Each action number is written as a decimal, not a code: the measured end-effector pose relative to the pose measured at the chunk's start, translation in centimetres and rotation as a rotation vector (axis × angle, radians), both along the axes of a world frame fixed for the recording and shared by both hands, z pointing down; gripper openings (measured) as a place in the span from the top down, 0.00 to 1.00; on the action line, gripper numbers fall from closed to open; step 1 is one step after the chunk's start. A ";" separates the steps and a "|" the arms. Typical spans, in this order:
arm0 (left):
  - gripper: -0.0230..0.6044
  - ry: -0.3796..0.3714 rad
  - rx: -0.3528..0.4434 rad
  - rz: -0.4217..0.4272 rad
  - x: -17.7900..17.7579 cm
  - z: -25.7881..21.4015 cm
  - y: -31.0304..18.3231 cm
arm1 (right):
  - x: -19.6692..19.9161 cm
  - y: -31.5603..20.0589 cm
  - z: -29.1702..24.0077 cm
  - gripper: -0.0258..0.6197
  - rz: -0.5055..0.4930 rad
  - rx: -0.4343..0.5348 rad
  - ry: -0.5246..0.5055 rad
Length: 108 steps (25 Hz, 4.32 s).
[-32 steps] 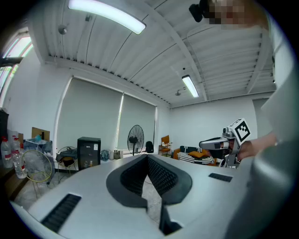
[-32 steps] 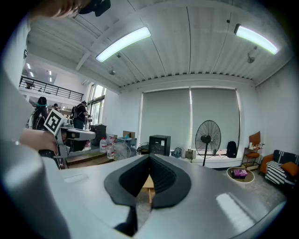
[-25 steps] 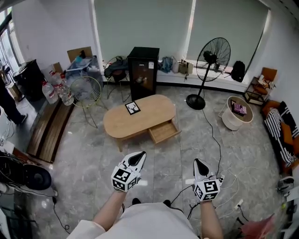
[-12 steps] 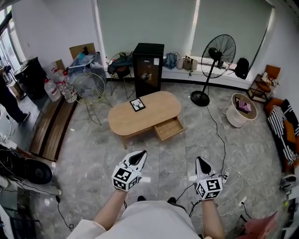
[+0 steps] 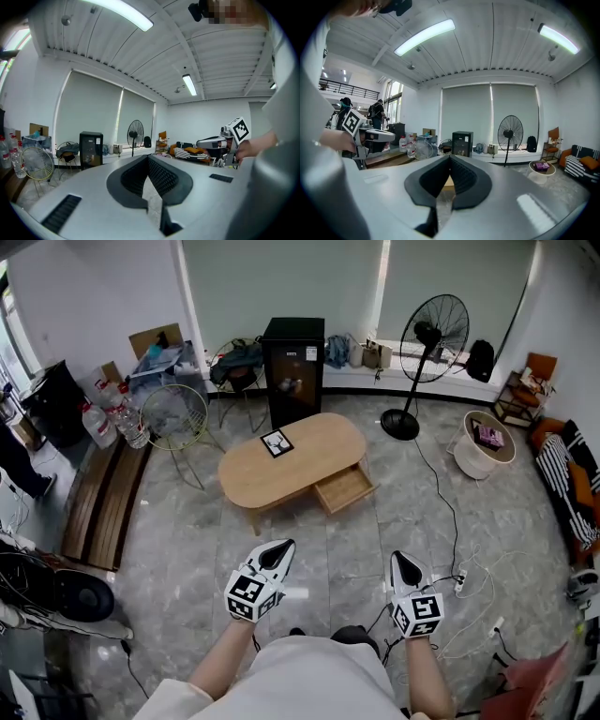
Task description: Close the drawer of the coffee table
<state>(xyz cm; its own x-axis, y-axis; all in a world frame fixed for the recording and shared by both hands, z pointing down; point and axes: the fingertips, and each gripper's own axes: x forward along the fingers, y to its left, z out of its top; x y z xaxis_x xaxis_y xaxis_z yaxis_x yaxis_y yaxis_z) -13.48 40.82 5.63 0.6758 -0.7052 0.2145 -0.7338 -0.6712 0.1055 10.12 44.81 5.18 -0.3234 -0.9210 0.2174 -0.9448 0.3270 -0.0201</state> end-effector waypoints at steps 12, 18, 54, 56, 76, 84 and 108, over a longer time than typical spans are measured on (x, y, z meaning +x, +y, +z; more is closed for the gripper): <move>0.95 0.004 -0.033 -0.015 -2.7 1.0 -1.3 | -1.2 -1.1 1.0 0.94 0.022 -0.046 -0.001; 0.95 -0.006 -0.038 -0.040 -2.1 1.9 -3.3 | -0.4 -3.7 2.7 0.94 0.000 -0.065 -0.018; 0.95 -0.036 -0.084 -0.142 10.1 5.8 -24.4 | 10.3 -27.6 8.1 0.94 -0.157 -0.136 -0.009; 0.95 -0.030 -0.087 -0.137 10.0 6.1 -25.7 | 9.9 -28.7 8.2 0.94 -0.155 -0.138 -0.006; 0.95 -0.042 -0.139 -0.004 5.0 10.5 -42.1 | 3.4 -42.4 11.9 0.94 -0.066 -0.188 0.014; 0.95 -0.058 -0.193 0.082 3.9 14.2 -47.1 | 2.3 -45.5 15.4 0.94 0.023 -0.257 0.017; 0.95 -0.121 -0.398 0.055 8.6 26.8 -49.3 | 3.7 -47.1 31.7 0.94 -0.069 -0.553 -0.123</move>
<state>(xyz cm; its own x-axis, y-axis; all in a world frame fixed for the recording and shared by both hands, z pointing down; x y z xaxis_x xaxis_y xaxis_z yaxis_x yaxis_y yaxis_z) -4.93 -8.52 32.47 0.6634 -0.5152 0.5426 -0.7212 -0.6337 0.2798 13.84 -2.27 36.89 -0.4325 -0.6568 0.6177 -0.9014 0.2975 -0.3148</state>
